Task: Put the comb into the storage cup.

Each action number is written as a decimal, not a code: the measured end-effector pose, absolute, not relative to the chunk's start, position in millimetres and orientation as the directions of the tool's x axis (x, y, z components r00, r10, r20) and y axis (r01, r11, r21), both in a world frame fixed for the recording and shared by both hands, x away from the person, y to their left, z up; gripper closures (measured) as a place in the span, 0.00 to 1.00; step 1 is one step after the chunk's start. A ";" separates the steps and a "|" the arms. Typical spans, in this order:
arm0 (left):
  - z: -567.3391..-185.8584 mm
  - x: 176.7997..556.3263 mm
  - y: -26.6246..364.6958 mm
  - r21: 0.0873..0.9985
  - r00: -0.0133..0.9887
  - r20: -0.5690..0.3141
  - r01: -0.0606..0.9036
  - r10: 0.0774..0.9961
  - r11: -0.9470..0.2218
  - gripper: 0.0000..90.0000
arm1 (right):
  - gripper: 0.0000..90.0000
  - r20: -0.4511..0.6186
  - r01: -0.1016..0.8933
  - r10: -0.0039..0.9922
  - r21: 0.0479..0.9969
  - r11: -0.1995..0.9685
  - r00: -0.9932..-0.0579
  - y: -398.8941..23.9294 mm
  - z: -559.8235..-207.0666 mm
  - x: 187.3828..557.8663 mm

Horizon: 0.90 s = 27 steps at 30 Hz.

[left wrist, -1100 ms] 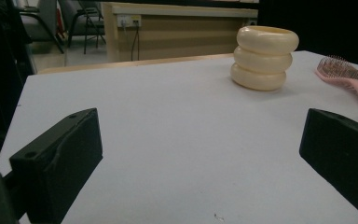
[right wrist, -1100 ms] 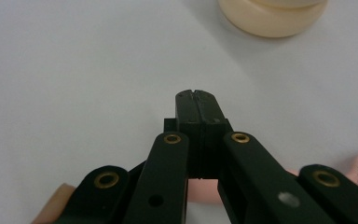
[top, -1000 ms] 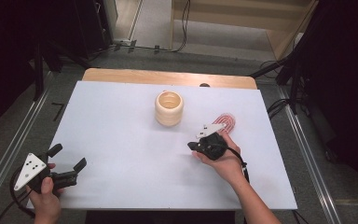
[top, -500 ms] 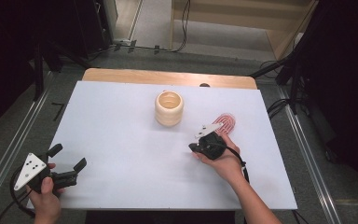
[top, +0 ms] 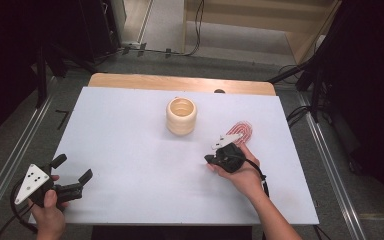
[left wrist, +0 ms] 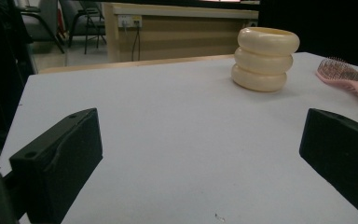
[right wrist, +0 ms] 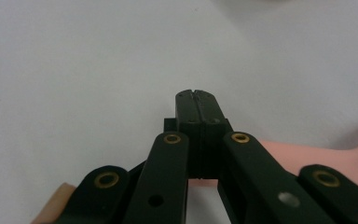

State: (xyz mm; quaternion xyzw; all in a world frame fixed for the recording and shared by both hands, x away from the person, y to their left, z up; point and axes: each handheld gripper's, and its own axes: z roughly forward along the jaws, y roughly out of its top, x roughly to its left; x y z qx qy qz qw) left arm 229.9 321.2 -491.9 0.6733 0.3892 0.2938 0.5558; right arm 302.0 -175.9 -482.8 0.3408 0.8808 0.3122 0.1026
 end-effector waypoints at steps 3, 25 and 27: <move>-491.9 229.8 321.1 0.977 0.524 -0.036 0.199 0.851 -0.081 0.00 | 0.98 0.040 0.544 0.667 0.617 0.569 -0.744 -176.9 -482.8 301.2; -491.8 229.0 321.4 0.978 0.522 -0.029 0.193 0.853 -0.084 0.00 | 0.98 0.021 0.542 0.656 0.584 0.604 -0.754 -185.6 -482.9 287.6; -491.8 228.9 321.0 0.978 0.521 -0.029 0.193 0.853 -0.085 0.00 | 0.98 0.023 0.543 0.656 0.585 0.603 -0.754 -192.1 -483.2 283.6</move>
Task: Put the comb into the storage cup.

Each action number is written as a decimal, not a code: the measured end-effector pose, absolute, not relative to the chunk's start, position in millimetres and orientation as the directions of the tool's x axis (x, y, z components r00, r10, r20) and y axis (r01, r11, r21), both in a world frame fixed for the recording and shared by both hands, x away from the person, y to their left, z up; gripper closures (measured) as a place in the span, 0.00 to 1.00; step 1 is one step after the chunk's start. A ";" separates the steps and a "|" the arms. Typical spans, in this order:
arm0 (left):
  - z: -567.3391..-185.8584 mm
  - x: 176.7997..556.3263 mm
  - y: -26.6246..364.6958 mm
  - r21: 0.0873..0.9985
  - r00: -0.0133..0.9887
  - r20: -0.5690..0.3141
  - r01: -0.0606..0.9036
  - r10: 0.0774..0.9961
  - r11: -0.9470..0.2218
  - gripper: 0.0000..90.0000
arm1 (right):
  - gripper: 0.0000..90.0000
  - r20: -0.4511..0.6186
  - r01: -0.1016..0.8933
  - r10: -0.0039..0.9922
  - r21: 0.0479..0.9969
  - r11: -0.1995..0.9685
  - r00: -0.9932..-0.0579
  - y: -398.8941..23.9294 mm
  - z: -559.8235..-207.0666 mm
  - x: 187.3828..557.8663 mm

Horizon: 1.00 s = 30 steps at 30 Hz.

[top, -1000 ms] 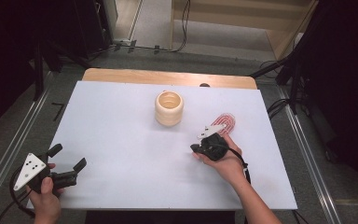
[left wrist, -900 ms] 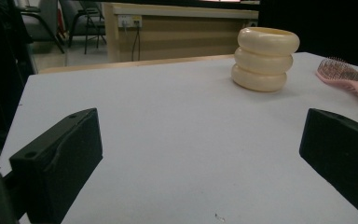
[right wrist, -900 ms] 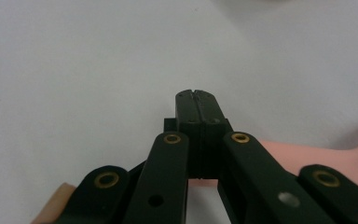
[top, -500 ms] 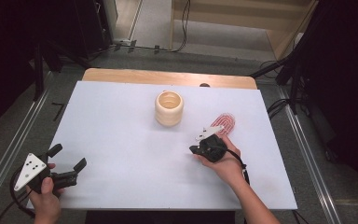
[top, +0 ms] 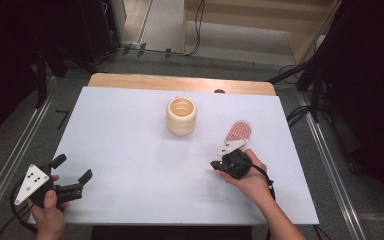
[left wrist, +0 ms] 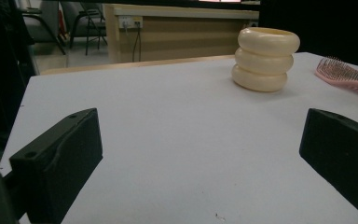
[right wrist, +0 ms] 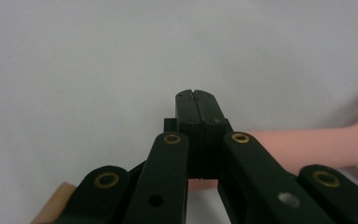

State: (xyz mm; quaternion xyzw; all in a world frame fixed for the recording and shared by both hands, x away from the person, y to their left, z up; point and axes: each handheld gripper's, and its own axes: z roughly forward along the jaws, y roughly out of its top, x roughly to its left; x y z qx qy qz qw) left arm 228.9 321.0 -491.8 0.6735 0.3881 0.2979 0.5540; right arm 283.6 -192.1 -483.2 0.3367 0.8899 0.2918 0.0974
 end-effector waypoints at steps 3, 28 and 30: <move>-491.8 228.8 320.6 0.977 0.520 -0.029 0.194 0.854 -0.085 0.00 | 0.98 0.026 0.552 0.663 0.580 0.600 -0.748 -202.4 -483.3 276.9; -492.0 229.1 320.4 0.978 0.520 -0.028 0.192 0.854 -0.085 0.00 | 0.98 0.022 0.621 0.726 0.535 0.572 -0.688 -263.9 -487.9 265.7; -492.0 229.2 320.4 0.978 0.521 -0.027 0.192 0.853 -0.087 0.00 | 0.98 0.020 0.630 0.733 0.529 0.569 -0.680 -269.2 -488.0 265.6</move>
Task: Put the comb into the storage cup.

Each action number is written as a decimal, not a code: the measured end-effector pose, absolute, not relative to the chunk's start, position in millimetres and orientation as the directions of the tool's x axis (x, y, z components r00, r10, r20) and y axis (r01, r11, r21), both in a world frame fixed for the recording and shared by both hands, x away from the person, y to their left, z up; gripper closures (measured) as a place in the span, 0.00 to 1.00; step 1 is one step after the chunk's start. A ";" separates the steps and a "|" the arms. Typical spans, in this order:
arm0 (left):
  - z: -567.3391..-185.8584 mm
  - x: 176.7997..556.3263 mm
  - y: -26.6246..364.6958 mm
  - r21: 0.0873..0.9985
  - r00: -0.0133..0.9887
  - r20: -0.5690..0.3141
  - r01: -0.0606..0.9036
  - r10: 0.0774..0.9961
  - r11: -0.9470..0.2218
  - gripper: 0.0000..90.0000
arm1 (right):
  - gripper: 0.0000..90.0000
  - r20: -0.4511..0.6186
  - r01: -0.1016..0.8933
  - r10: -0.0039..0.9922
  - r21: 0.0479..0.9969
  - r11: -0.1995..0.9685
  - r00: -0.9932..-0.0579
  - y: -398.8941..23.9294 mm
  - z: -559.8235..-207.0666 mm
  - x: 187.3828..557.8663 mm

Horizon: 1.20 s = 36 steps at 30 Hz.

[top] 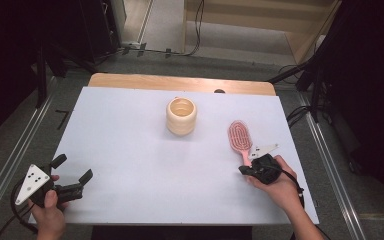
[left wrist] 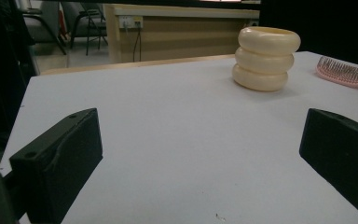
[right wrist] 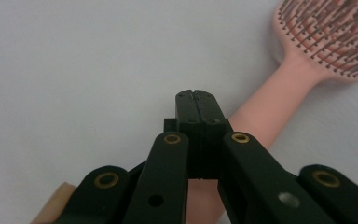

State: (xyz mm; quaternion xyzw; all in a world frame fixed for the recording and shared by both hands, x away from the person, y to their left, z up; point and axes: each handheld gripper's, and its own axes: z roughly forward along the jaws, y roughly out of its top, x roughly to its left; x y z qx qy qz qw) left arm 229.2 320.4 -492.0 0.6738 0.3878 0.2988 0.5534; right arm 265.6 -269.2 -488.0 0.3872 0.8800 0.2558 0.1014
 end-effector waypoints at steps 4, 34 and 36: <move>-492.0 229.2 320.2 0.978 0.521 -0.026 0.192 0.853 -0.087 0.00 | 0.98 0.022 0.649 0.754 0.525 0.550 -0.657 -279.9 -488.9 265.3; -492.1 229.1 319.7 0.977 0.525 -0.022 0.191 0.851 -0.092 0.00 | 0.21 0.048 0.666 0.794 0.576 0.473 -0.606 -306.0 -453.8 277.8; -492.1 229.1 319.7 0.977 0.525 -0.023 0.191 0.851 -0.091 0.00 | 0.07 0.052 0.675 0.803 0.575 0.462 -0.594 -305.5 -451.2 281.2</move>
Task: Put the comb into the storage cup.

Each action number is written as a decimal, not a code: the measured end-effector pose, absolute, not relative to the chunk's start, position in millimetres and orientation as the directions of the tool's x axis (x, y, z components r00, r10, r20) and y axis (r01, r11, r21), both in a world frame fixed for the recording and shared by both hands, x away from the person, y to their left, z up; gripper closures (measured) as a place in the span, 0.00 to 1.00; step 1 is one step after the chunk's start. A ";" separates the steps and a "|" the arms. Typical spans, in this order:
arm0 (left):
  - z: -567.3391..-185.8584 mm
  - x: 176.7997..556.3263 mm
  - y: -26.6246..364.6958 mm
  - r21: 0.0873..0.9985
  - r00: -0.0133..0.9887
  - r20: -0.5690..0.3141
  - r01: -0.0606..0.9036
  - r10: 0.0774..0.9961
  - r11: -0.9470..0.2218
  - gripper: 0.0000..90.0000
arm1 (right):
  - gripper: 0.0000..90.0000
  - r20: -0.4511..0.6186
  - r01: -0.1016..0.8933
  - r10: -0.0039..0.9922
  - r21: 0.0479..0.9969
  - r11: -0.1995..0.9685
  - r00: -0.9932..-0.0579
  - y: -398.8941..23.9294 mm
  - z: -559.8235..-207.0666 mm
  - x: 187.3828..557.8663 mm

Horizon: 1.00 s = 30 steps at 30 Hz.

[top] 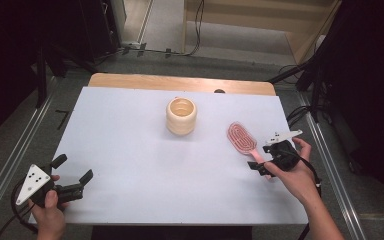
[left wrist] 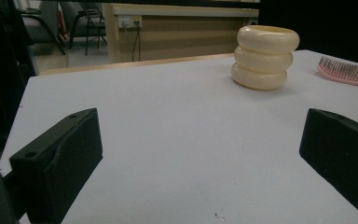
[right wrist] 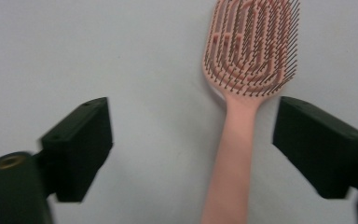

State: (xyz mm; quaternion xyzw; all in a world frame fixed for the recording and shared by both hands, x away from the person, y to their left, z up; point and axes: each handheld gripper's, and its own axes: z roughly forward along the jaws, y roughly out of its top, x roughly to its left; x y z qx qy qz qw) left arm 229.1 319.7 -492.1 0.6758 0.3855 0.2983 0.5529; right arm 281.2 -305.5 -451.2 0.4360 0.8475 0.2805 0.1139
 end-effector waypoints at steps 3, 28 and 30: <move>-492.1 229.1 319.7 0.977 0.525 -0.023 0.191 0.851 -0.092 0.00 | 0.00 0.069 0.696 0.821 0.573 0.432 -0.566 -305.8 -447.7 287.0; -492.1 228.9 319.3 0.977 0.529 -0.017 0.189 0.848 -0.099 0.00 | 0.09 0.111 0.805 0.845 0.390 0.447 -0.522 -298.5 -460.6 333.1; -492.0 228.9 319.4 0.977 0.529 -0.017 0.189 0.848 -0.099 0.00 | 0.13 0.106 0.809 0.848 0.381 0.447 -0.519 -297.8 -461.2 334.0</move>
